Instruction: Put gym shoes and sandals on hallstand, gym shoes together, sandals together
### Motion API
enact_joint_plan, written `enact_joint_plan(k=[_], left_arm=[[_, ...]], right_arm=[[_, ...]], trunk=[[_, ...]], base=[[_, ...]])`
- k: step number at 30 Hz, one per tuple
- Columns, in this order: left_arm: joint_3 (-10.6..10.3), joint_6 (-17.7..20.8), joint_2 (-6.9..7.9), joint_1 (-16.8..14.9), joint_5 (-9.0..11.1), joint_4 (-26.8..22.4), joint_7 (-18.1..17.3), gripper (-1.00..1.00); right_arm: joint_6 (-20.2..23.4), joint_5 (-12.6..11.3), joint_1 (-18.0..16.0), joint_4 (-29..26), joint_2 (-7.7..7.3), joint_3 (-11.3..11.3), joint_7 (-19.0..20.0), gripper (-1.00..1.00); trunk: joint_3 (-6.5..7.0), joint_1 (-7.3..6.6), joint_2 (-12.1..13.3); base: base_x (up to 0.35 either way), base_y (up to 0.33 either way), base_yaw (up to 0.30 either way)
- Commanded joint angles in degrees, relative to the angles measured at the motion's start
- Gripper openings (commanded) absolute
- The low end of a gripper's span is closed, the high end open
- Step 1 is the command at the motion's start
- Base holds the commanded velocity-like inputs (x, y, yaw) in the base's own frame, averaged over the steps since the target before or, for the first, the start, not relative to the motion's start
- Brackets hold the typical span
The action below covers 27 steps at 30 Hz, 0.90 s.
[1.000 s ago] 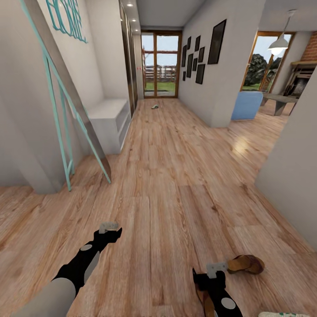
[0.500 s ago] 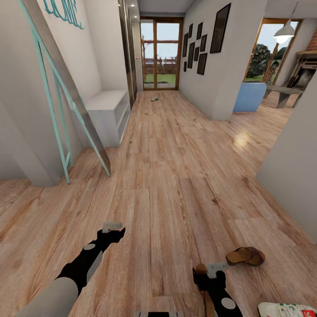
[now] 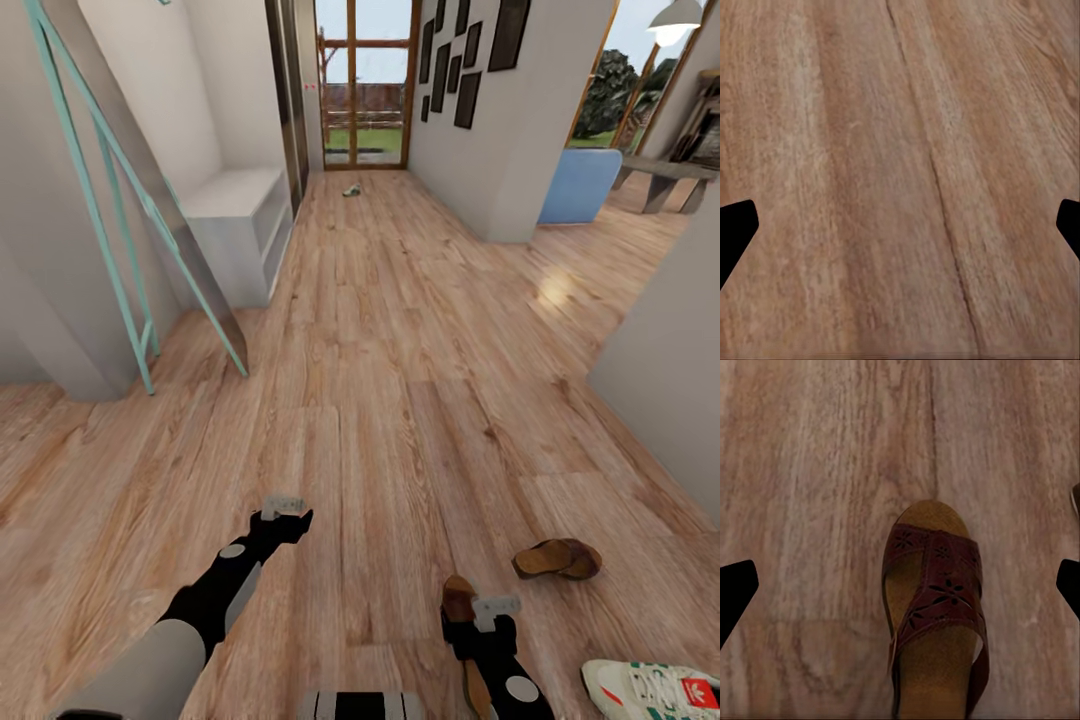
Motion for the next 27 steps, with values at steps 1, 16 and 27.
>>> enact_joint_plan(k=[1, 16, 27], left_arm=[[-0.31, -0.11, 0.02, -0.07, 0.11, 0.04, -0.08, 1.00], [-1.24, -0.10, 0.61, -0.16, 0.09, 0.09, -0.08, 1.00], [-1.26, -0.10, 0.64, -0.14, 0.04, 0.10, -0.05, 1.00]], right_arm=[[0.37, 0.60, -0.01, -0.07, 0.03, -0.19, -0.11, 1.00], [0.36, 0.60, -0.01, 0.00, 0.00, -0.66, -0.07, 1.00], [0.30, 0.60, -0.01, -0.03, 0.06, -0.61, -0.09, 1.00]], trunk=[[-0.36, 0.01, -0.03], [-5.06, 0.40, -0.23], [-8.50, 0.68, -0.38]], base=[[0.000, 0.000, 0.000], [0.000, 0.000, 0.000], [0.000, 0.000, -0.048]])
